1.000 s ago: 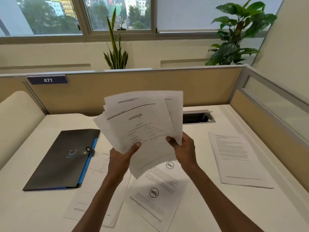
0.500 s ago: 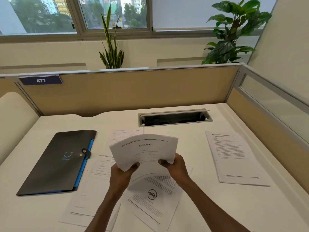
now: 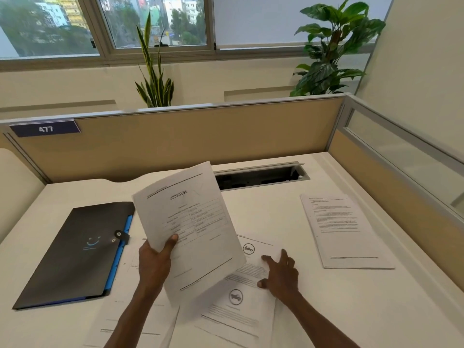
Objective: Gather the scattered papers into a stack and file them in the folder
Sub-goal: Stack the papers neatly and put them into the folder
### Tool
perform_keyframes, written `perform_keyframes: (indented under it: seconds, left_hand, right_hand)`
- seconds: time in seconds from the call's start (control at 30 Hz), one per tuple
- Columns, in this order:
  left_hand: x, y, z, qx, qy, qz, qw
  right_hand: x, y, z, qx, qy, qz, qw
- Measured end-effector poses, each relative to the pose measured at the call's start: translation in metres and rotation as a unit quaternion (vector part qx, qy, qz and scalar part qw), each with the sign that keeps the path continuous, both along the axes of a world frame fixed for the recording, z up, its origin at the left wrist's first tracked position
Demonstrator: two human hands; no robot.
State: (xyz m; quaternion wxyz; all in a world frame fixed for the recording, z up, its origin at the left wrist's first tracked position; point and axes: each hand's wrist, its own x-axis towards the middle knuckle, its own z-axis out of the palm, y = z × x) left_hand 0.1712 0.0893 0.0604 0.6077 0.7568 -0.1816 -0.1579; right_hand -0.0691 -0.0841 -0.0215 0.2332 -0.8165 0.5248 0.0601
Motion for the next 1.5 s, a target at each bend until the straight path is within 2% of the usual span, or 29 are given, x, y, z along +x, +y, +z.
perform_keyframes:
  seconds: [0.13,0.37,0.47,0.6,0.73,0.93,1.1,1.2,1.3,1.4,1.5]
  left_hand:
    - [0.004,0.011,-0.002,-0.003,0.002,0.009,1.000]
    - [0.002,0.021,-0.010,0.020,0.009,0.037,0.999]
    - [0.001,0.023,-0.009,0.031,-0.011,0.052,0.998]
    - [0.003,0.024,-0.009,0.045,-0.036,0.075,0.995]
    - [0.003,0.024,-0.009,0.050,-0.064,0.080,0.993]
    - [0.004,0.018,-0.008,0.059,-0.101,0.086,0.989]
    - [0.002,0.006,0.007,0.059,-0.121,0.083,0.987]
    - [0.001,-0.002,0.016,0.049,-0.110,0.077,0.990]
    - [0.000,-0.011,0.023,0.051,-0.062,0.058,0.995]
    - [-0.002,-0.016,0.030,0.054,0.000,-0.012,0.998]
    - [-0.009,-0.018,0.040,0.036,0.070,-0.127,0.989]
  right_hand:
    - [-0.010,-0.012,0.003,-0.035,-0.007,-0.017,0.999]
    - [0.001,-0.006,0.007,0.011,0.009,-0.098,0.995]
    - [0.007,-0.011,0.015,0.038,0.005,-0.167,0.985]
    - [0.004,-0.024,0.017,0.047,0.006,-0.209,0.977]
    - [-0.007,-0.032,0.012,0.066,-0.082,-0.249,0.963]
    - [-0.020,-0.039,0.038,0.003,-0.276,-0.173,0.946]
    - [-0.003,-0.044,0.101,-0.052,-0.365,-0.082,0.926]
    - [0.007,-0.042,0.140,-0.003,-0.433,-0.061,0.899]
    - [0.014,-0.039,0.164,0.082,-0.474,-0.052,0.875]
    - [0.021,-0.037,0.173,0.159,-0.497,-0.052,0.851]
    - [0.029,-0.033,0.167,0.199,-0.485,-0.048,0.850]
